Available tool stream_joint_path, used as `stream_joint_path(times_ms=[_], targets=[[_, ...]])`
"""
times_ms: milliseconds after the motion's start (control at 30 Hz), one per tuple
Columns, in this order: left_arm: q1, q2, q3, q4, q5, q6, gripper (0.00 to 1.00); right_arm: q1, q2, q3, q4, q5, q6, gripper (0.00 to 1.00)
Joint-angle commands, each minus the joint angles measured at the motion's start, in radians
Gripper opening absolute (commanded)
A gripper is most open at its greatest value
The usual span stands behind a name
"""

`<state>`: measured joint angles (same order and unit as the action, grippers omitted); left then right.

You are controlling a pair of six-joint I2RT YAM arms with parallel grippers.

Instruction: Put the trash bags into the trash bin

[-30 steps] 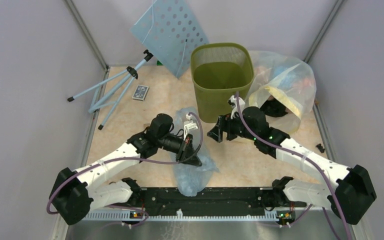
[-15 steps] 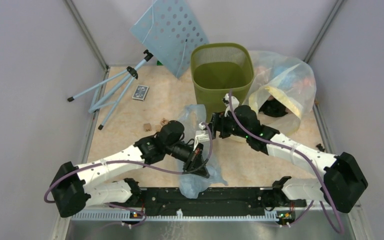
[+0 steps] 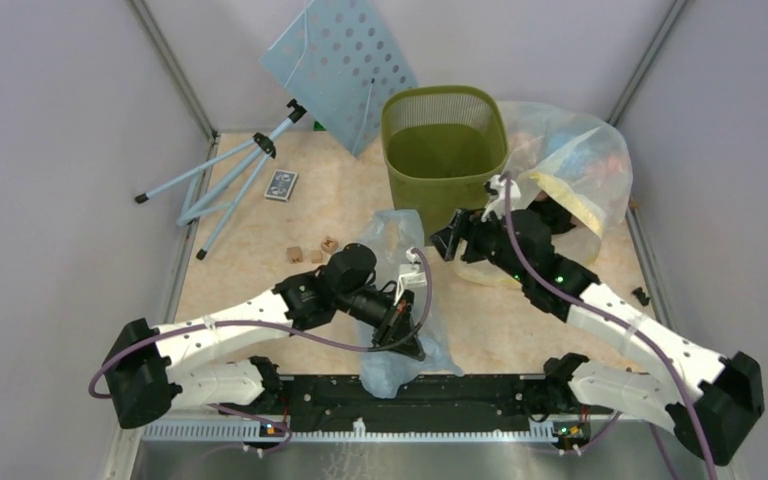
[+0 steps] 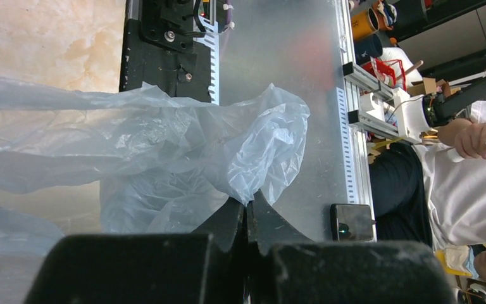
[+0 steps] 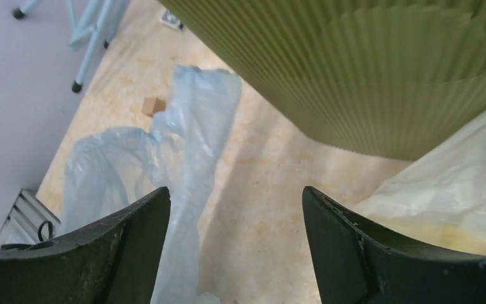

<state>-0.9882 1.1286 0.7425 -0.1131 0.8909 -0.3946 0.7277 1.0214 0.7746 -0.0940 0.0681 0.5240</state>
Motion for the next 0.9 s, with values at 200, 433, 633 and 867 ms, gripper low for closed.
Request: stream_joint_path(times_ms=[200, 433, 633, 867], targets=[[-0.051, -0.024, 0.028, 0.042, -0.035, -0.034, 0.00, -0.030, -0.095, 0.083, -0.053, -0.052, -0.072, 0.76], [-0.080, -0.037, 0.028, 0.037, -0.050, -0.045, 0.00, -0.030, 0.066, 0.149, -0.075, -0.147, 0.000, 0.72], [-0.096, -0.048, 0.069, -0.076, -0.112, -0.006, 0.00, -0.032, 0.076, 0.171, -0.099, -0.079, -0.003, 0.01], [-0.094, -0.100, 0.272, -0.411, -0.396, 0.061, 0.02, -0.068, -0.051, 0.171, -0.253, 0.290, -0.020, 0.00]])
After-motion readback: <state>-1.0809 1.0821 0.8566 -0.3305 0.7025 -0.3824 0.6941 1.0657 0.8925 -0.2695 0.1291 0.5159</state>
